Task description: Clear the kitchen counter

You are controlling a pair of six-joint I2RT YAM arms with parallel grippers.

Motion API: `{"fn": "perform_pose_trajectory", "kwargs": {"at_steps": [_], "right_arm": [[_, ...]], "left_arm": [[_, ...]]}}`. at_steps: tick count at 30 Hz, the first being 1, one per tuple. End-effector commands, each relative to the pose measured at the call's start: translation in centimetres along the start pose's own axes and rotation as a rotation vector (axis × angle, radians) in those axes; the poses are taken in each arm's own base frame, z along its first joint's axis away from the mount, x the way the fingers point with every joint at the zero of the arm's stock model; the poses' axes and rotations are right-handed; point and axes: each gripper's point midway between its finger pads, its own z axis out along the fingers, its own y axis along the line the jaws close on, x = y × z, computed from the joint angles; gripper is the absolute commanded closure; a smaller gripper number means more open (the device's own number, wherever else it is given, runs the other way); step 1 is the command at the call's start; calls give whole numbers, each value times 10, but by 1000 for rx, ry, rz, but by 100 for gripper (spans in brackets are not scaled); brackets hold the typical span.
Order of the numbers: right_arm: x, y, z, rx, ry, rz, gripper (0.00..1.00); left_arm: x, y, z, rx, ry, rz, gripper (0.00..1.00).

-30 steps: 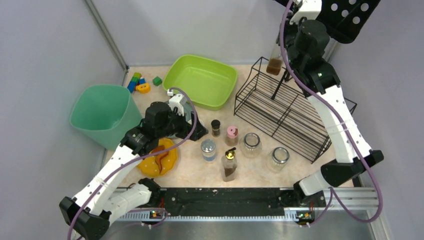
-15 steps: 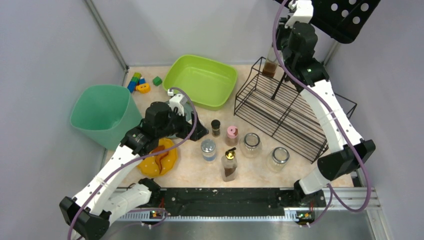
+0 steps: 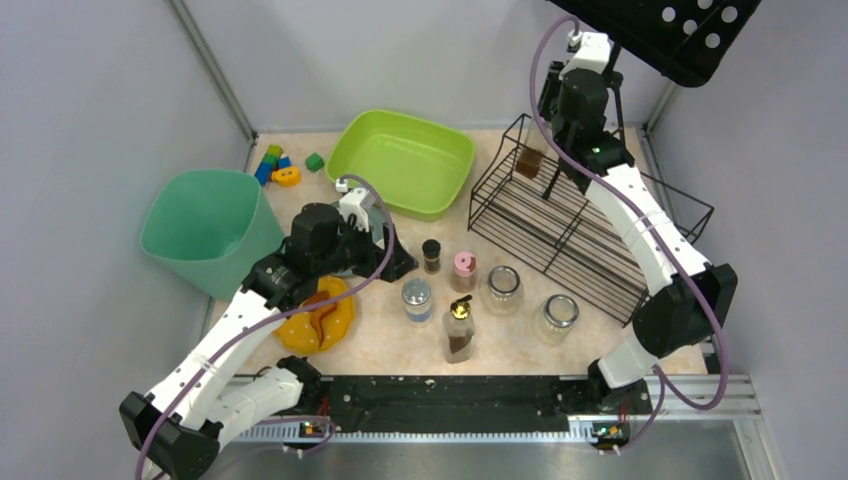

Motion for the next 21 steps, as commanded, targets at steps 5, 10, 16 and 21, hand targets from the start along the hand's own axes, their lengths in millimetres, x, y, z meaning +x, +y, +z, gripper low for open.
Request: {"fn": "perform_pose_trajectory", "kwargs": {"at_steps": [5, 10, 16, 21], "right_arm": [[-29, 6, 13, 6, -151, 127, 100], [-18, 6, 17, 19, -146, 108, 100], [-20, 11, 14, 23, -163, 55, 100], [-34, 16, 6, 39, -196, 21, 100]], "left_arm": [[-8, -2, 5, 20, -33, 11, 1], [-6, -1, 6, 15, -28, 8, 2], [-6, 0, 6, 12, -27, 8, 2], [-6, -1, 6, 12, -28, 9, 1]]}}
